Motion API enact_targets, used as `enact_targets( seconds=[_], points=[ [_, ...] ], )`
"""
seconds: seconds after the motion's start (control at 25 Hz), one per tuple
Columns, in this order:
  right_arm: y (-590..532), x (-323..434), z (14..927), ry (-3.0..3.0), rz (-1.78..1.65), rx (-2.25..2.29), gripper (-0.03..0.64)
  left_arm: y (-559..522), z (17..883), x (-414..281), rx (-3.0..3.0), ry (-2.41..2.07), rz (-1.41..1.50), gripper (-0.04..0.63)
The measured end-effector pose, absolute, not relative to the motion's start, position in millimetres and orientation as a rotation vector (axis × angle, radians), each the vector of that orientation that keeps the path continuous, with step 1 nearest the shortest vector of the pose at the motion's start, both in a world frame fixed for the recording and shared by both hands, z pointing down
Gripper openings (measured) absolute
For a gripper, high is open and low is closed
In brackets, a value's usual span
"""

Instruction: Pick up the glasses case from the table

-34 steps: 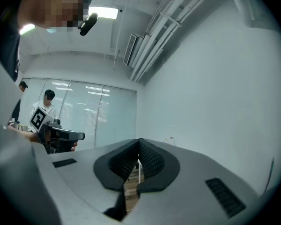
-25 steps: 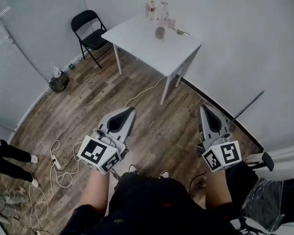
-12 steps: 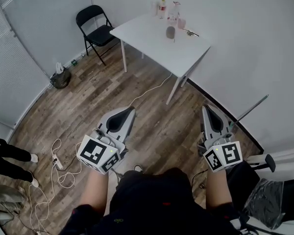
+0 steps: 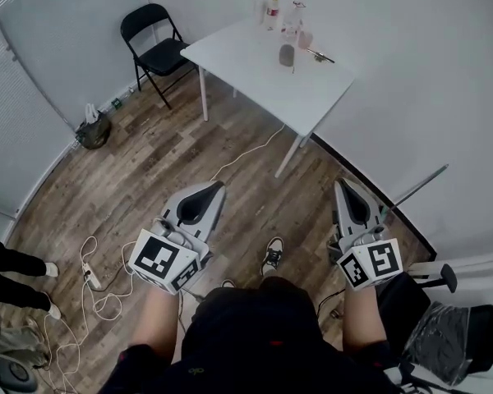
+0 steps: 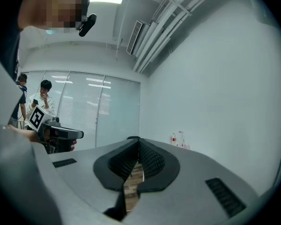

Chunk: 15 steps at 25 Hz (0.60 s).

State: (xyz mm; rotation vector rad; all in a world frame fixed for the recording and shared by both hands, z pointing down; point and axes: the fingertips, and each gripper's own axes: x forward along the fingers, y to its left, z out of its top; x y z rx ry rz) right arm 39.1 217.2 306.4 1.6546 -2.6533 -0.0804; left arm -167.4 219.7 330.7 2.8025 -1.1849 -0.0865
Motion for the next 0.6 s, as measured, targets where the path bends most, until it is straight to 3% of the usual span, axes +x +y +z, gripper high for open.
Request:
enact_targets(
  seconds=[0.32,0.6],
  points=[
    [145,49,311,-2.705,-0.056,1.611,0.02,158,327,-155,2.788,-1.242,-0.069,0.023],
    [68,104,315,-2.731,-0.011,1.592,0.02,87,321,-101,2.778,-1.283,-0.033,0.023]
  ],
)
